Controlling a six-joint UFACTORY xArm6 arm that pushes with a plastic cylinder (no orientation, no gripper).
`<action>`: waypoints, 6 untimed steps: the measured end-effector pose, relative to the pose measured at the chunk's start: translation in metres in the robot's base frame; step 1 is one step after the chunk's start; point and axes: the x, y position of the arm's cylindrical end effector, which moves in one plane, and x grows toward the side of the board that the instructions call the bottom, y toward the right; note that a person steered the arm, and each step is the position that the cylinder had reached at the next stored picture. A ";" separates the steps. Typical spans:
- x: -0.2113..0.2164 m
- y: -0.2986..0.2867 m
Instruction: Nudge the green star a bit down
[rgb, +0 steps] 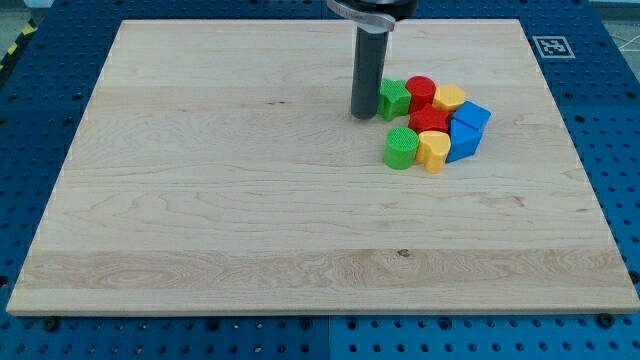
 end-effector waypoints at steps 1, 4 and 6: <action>-0.032 -0.028; -0.053 0.027; -0.047 0.034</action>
